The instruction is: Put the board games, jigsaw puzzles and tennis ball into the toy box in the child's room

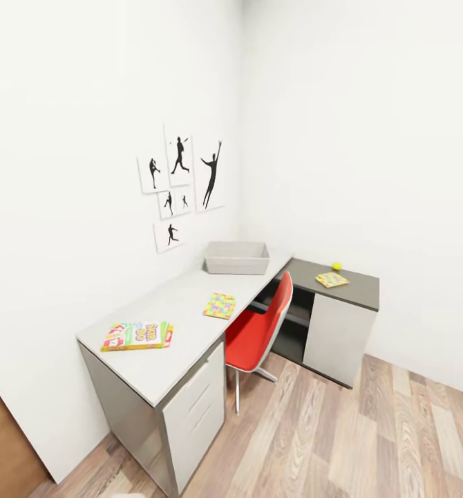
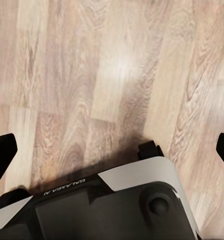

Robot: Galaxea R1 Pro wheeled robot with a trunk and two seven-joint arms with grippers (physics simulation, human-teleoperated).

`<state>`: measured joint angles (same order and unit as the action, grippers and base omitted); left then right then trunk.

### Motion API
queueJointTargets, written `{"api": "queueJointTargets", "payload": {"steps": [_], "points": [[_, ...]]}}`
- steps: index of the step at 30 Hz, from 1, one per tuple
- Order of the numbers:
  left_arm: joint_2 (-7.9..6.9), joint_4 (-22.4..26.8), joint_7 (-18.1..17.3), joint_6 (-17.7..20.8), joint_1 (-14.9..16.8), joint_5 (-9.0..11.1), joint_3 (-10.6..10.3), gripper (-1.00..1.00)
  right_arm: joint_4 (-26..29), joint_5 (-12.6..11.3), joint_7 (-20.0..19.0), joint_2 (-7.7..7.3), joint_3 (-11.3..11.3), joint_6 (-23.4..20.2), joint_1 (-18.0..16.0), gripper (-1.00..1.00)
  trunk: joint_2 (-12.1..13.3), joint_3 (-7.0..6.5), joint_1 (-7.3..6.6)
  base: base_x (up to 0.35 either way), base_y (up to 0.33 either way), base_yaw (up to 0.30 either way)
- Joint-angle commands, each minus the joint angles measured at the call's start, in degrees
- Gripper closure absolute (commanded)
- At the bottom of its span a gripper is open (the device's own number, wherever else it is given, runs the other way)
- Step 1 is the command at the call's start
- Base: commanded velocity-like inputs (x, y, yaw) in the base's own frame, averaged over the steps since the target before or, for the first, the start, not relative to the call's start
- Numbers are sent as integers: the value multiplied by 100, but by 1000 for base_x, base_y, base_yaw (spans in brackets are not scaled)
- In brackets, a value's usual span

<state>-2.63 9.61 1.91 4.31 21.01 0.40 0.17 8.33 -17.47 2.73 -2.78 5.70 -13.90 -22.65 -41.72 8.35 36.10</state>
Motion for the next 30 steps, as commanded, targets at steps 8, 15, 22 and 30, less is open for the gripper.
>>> {"api": "queueJointTargets", "payload": {"steps": [8,15,22,30], "points": [[5,15,11,30,-1,-9,-6,-100,12,0,17,-4,45,-34,-3,-100,316,-135,-175,0,0,-285],[13,15,11,27,-1,-17,-8,-100,11,-2,17,-4,45,-34,-3,-100,596,-261,-329,0,0,-285],[18,15,11,27,-1,-21,-8,-100,14,2,17,0,39,-30,-3,-100,877,-387,-483,0,0,-285],[21,15,-23,43,-1,-10,4,-100,17,6,11,33,44,-18,-3,-100,1198,-530,-658,0,0,-281]]}}
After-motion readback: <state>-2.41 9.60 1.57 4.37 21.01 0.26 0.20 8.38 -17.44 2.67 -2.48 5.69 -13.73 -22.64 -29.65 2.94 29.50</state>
